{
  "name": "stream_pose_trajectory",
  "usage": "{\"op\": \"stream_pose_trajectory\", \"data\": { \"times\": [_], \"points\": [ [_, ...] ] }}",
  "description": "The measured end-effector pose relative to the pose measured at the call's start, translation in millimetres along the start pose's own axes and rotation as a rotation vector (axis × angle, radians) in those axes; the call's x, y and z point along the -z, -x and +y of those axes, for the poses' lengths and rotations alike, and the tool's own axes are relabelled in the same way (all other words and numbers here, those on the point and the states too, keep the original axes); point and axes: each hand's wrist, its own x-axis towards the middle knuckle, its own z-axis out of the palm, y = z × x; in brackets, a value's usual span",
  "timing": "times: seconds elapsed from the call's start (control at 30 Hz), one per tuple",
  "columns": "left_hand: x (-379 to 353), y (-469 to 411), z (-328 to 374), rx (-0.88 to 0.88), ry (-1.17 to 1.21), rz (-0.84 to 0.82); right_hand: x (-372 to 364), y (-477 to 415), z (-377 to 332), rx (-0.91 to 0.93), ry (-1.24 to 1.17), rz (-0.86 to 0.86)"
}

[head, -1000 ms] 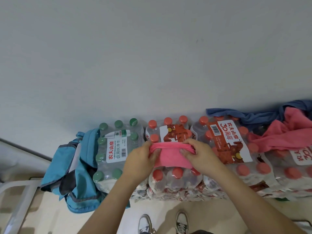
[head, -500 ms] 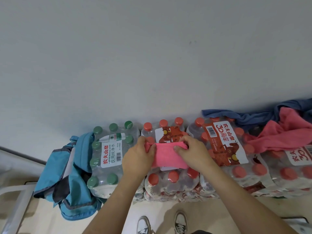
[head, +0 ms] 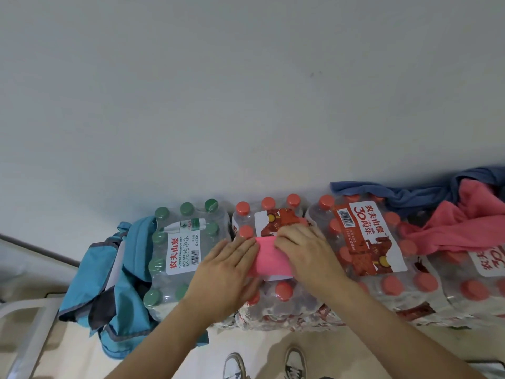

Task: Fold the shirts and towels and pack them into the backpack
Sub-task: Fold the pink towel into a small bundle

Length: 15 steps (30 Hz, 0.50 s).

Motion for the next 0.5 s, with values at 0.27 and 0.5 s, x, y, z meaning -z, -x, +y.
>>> {"op": "stream_pose_trajectory", "data": {
  "times": [0.27, 0.5],
  "points": [
    [6, -14, 1, 0.109, -0.047, -0.078, 22, 23, 28, 0.069, 0.164, -0.391],
    [41, -42, 2, 0.485, 0.511, -0.179, 37, 3, 17, -0.500, -0.592, -0.259]
  ]
}}
